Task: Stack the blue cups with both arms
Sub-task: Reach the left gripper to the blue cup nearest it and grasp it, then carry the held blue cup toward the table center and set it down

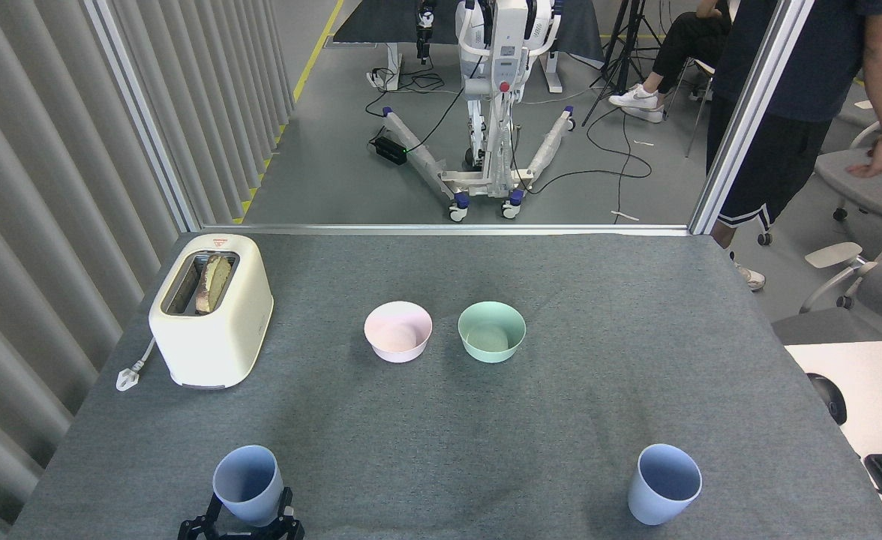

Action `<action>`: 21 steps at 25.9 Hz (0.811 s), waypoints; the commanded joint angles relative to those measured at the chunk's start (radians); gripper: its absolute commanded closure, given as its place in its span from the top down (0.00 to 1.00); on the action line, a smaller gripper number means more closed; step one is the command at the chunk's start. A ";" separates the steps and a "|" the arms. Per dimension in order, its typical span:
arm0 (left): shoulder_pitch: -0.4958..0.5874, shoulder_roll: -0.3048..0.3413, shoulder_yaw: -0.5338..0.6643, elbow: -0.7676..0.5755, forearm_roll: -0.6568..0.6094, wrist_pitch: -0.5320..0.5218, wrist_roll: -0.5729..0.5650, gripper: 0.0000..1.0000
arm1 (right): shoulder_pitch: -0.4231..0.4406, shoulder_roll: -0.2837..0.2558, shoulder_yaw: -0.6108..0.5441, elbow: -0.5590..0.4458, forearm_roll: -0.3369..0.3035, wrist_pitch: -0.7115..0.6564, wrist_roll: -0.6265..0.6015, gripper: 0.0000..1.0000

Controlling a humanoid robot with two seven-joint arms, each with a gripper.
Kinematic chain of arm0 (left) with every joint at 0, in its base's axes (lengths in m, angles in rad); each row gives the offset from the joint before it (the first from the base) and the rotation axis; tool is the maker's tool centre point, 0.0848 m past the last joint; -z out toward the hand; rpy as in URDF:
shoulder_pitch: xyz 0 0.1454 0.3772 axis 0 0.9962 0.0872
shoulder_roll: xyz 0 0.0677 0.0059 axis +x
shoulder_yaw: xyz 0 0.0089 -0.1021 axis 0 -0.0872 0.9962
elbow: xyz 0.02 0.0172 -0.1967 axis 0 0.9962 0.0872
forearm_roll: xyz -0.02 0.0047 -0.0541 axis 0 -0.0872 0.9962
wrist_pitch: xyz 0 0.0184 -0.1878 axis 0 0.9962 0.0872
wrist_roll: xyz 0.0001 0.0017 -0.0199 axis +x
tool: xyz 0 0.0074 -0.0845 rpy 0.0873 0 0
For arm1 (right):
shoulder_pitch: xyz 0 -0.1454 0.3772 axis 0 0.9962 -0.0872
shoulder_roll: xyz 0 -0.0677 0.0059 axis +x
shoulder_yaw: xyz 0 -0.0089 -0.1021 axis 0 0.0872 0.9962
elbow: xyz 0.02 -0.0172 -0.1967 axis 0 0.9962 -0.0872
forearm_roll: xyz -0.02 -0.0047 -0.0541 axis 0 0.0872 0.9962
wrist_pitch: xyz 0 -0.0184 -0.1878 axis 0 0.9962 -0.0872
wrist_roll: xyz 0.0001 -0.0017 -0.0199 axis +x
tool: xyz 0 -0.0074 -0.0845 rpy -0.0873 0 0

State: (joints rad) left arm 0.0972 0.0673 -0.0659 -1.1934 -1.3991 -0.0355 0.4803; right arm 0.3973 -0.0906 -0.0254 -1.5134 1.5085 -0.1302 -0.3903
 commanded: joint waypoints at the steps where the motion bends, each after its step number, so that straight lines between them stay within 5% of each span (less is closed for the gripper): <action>1: -0.010 0.000 0.000 0.009 0.000 0.000 0.000 0.99 | 0.000 0.000 -0.001 0.001 0.001 0.000 -0.001 1.00; 9: -0.007 0.006 -0.002 -0.009 -0.006 -0.004 -0.017 0.60 | 0.000 0.000 0.001 0.001 -0.001 0.000 -0.001 1.00; 13: -0.005 0.006 -0.026 -0.066 -0.008 -0.018 -0.017 0.59 | 0.000 0.000 -0.001 0.001 -0.001 0.000 -0.001 1.00; 18: -0.062 -0.001 -0.265 -0.092 -0.038 -0.001 -0.019 0.61 | 0.002 0.000 -0.001 0.001 0.001 0.000 -0.001 1.00; 21: -0.090 -0.069 -0.367 -0.055 -0.159 0.017 -0.019 0.61 | 0.000 0.002 -0.001 0.001 0.001 0.000 -0.001 1.00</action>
State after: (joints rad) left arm 0.0350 0.0475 -0.3296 -1.2741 -1.4676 -0.0355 0.4622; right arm 0.3978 -0.0898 -0.0258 -1.5124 1.5089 -0.1308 -0.3914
